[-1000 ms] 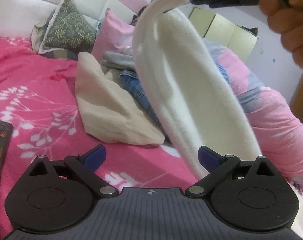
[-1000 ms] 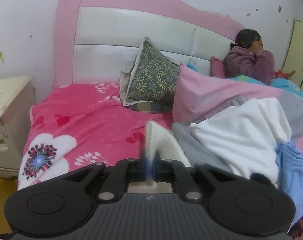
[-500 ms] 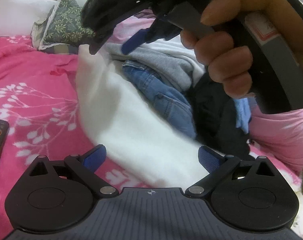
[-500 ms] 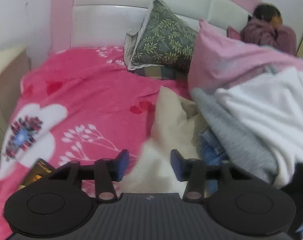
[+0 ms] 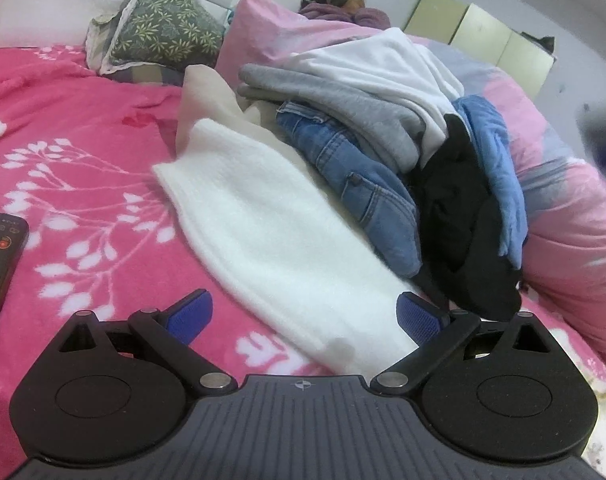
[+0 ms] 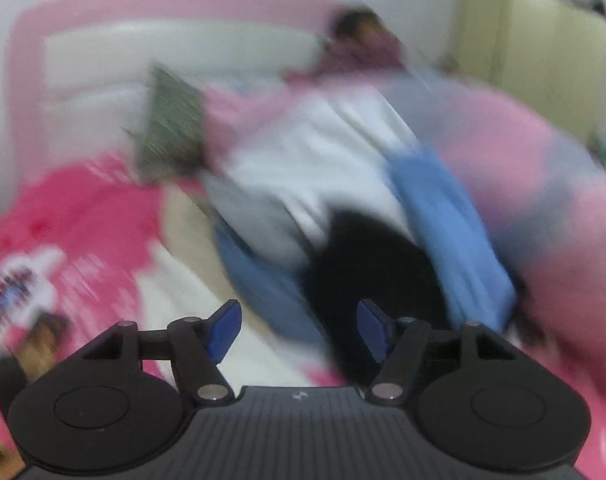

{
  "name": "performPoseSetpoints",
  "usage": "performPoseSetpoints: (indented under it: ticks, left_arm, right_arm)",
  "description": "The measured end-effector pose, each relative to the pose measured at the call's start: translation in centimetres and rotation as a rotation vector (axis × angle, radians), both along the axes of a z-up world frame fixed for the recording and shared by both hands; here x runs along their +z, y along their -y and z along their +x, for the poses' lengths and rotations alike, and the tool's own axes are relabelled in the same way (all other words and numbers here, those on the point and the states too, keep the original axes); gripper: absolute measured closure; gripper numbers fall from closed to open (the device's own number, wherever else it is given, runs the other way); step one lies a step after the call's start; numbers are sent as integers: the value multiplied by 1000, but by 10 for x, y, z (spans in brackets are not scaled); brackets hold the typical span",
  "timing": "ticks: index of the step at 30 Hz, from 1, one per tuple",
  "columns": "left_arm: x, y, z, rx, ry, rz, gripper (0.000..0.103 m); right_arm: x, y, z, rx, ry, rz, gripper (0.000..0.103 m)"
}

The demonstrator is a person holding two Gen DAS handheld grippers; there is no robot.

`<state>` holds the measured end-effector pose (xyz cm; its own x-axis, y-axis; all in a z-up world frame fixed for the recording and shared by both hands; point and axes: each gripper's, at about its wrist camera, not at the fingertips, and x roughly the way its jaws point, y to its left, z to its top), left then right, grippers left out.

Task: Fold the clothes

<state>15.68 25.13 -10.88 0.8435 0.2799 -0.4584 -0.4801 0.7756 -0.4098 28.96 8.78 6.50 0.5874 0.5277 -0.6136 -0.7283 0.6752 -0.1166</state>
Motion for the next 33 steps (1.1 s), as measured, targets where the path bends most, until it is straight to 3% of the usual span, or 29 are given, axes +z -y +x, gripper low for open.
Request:
performPoseSetpoints:
  ticks: [5,11,15,22,25,26,27,29,33]
  left_arm:
    - [-3,4,4,-5,-33,20,4]
    - [-7,9,12,-24,-74,46,3]
    - [-10,12,17,-38,-99,65,4]
    - [-13,18,22,-50,-137,101,4]
    - [-14,20,23,-50,-147,114,4]
    - [-14,20,23,-49,-146,112,4]
    - [-14,20,23,-47,-146,112,4]
    - [-14,20,23,-43,-147,112,4]
    - [-14,19,23,-33,-155,112,4]
  right_arm:
    - [-70,36,46,-137,-140,-76,48]
    - [-120,0,86,86,-114,-206,46]
    - [-148,-21,106,216,-192,-304,40]
    - [-161,-27,112,236,-261,-343,36]
    - [-160,-33,109,227,-290,-348,63]
    - [-158,-36,99,239,-244,-374,78]
    - [-156,-40,90,250,-196,-401,87]
    - [-149,-46,73,266,-108,-424,92]
    - [-134,-51,62,240,37,-363,92]
